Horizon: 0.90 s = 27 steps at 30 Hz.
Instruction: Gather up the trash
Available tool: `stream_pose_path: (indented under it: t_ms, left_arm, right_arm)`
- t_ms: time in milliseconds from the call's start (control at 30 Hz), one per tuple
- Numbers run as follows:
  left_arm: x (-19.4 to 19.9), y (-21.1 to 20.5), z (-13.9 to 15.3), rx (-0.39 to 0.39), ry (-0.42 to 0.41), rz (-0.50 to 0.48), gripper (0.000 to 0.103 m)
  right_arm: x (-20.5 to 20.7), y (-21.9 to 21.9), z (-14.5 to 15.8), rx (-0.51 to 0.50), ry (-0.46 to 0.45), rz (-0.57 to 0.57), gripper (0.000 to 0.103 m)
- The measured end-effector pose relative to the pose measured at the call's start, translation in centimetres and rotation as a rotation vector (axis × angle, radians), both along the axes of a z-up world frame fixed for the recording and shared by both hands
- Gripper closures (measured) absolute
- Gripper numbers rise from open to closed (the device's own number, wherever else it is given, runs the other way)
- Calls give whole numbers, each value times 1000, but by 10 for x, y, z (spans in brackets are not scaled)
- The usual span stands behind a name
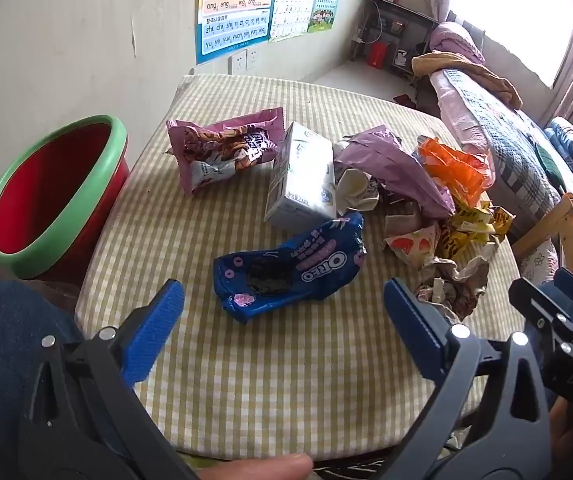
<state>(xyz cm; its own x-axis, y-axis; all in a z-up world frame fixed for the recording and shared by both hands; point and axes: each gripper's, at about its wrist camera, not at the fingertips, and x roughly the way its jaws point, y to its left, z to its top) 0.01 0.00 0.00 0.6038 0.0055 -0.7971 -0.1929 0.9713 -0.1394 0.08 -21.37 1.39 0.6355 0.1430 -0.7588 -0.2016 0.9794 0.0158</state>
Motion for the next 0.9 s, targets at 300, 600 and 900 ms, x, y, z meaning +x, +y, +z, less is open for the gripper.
stream_pose_path:
  t_ms: [300, 600, 900]
  left_arm:
    - [1, 4, -4, 5, -4, -4, 5]
    - [5, 1, -3, -1, 3, 3, 5]
    - [4, 0, -3, 5, 0, -3, 5]
  right_arm:
    - [0, 0, -1, -15, -6, -9, 9]
    - [1, 0, -2, -15, 5, -9, 9]
    - [1, -1, -2, -13, 3, -9, 9]
